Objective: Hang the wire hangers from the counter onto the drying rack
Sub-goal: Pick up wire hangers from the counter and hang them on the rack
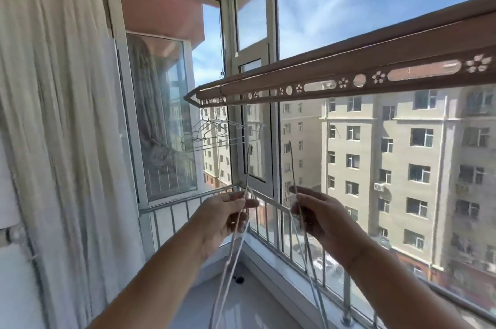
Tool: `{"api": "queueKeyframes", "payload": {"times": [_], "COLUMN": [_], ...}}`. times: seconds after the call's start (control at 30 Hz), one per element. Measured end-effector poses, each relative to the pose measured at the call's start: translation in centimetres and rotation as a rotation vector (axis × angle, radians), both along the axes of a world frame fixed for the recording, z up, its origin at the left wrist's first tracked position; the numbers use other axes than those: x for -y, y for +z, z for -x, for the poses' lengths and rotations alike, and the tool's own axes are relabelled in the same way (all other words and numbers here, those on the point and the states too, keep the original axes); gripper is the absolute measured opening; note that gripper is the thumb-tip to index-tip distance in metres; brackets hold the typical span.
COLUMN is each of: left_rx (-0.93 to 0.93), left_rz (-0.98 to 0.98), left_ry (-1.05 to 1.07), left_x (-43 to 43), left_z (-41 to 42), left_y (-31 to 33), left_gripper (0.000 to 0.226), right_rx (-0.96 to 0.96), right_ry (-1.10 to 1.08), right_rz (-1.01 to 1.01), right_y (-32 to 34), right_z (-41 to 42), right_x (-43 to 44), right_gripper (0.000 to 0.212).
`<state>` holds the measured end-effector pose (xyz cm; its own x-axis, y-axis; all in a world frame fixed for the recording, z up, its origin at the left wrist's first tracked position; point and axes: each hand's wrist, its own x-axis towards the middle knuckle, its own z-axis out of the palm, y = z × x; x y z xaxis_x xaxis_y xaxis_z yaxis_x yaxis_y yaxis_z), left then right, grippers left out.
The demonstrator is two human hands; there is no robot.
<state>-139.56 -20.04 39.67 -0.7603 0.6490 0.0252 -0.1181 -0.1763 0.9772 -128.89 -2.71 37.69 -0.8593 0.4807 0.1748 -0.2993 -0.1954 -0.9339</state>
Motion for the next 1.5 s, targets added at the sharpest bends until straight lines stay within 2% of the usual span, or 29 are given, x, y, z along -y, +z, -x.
{"api": "queueKeyframes", "payload": {"times": [0.33,0.67,0.87,1.0,1.13,1.5], "left_rx": [-0.096,-0.116,-0.152,-0.149,-0.173,-0.195], "left_rz": [0.068,0.000,-0.087,-0.133,-0.154,-0.179], "left_ry": [-0.061,-0.133,-0.165,-0.147,-0.188,-0.387], "left_x": [-3.9,-10.8,-14.4,-16.3,-18.0,-21.1], "left_z": [17.6,31.0,36.3,39.4,42.1,46.4], "left_y": [1.7,4.5,6.3,7.3,7.8,8.5], "left_gripper": [0.021,0.021,0.021,0.021,0.023,0.023], "right_rx": [-0.067,-0.119,-0.150,-0.161,-0.193,-0.129], "right_ry": [-0.087,-0.178,-0.199,-0.216,-0.258,-0.458], "right_rz": [-0.024,-0.112,-0.244,-0.336,-0.349,-0.332], "right_y": [2.8,6.0,7.6,8.4,9.2,8.8], "right_z": [16.8,28.2,33.2,36.4,38.5,40.8], "right_x": [-2.5,-7.1,-10.1,-11.6,-12.6,-13.2], "right_gripper": [0.024,0.021,0.018,0.024,0.024,0.029]}}
